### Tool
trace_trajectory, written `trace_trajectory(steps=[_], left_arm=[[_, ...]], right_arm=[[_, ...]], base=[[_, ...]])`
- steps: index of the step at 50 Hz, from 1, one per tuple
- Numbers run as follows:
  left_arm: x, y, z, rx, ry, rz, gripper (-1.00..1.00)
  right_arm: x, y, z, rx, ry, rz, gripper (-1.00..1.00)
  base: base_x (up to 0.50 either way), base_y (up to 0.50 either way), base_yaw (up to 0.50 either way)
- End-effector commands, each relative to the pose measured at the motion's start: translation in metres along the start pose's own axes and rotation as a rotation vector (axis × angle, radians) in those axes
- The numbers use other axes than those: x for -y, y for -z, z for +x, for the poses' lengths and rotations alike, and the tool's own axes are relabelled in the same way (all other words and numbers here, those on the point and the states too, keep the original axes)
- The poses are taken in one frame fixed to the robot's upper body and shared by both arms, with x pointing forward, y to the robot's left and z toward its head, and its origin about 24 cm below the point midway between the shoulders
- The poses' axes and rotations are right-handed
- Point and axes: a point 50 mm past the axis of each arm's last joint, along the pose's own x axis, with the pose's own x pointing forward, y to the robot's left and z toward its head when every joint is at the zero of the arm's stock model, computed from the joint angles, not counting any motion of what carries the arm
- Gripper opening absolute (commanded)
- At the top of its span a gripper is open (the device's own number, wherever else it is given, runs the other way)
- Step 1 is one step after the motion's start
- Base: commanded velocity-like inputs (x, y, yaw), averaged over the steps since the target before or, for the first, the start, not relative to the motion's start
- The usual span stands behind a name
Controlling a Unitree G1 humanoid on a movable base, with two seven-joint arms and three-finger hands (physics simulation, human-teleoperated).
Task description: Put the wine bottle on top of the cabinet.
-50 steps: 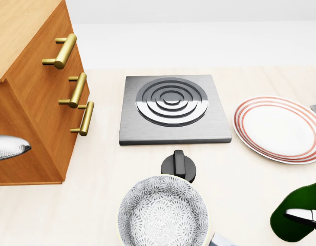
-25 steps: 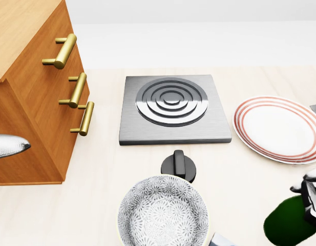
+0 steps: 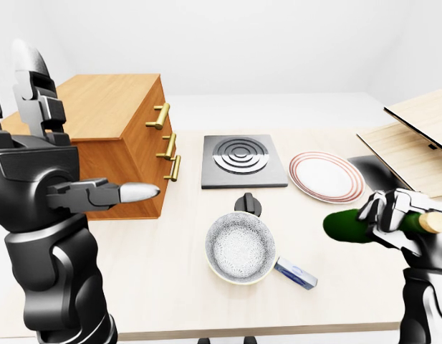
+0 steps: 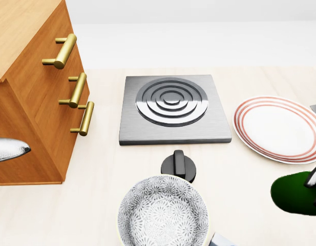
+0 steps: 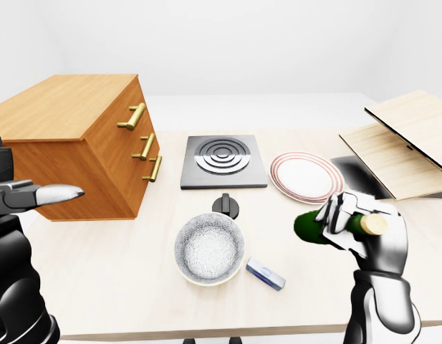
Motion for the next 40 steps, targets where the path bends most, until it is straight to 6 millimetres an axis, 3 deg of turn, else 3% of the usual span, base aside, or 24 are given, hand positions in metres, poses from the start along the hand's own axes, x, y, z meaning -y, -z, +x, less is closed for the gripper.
trace_trajectory(steps=[1, 7, 13, 17, 30, 40], left_arm=[[0.001, 0.001, -0.004, -0.012, 0.003, 0.002, 1.00], [0.000, -0.007, -0.001, 0.030, 0.000, -0.004, 1.00], [0.002, -0.006, -0.002, 0.021, -0.002, -0.012, 1.00], [0.003, 0.007, -0.003, -0.035, 0.003, -0.003, 1.00], [0.006, 0.010, -0.005, -0.046, 0.009, -0.003, 1.00], [0.009, 0.010, -0.006, -0.049, 0.015, -0.008, 1.00]], right_arm=[[-0.022, -0.085, 0.002, 0.404, -0.032, -0.040, -1.00], [-0.029, -0.127, 0.001, 0.648, -0.043, -0.044, -1.00], [-0.032, -0.145, 0.003, 0.765, -0.045, -0.013, -1.00], [-0.034, -0.159, 0.003, 0.860, -0.037, 0.036, -1.00], [-0.042, -0.187, 0.005, 1.035, -0.048, 0.227, -1.00], [-0.050, -0.192, 0.008, 1.051, -0.065, 0.361, -1.00]], base=[[0.00, 0.00, 0.00], [0.00, 0.00, 0.00], [0.00, 0.00, 0.00], [0.00, 0.00, 0.00], [0.00, 0.00, 0.00], [0.00, 0.00, 0.00]])
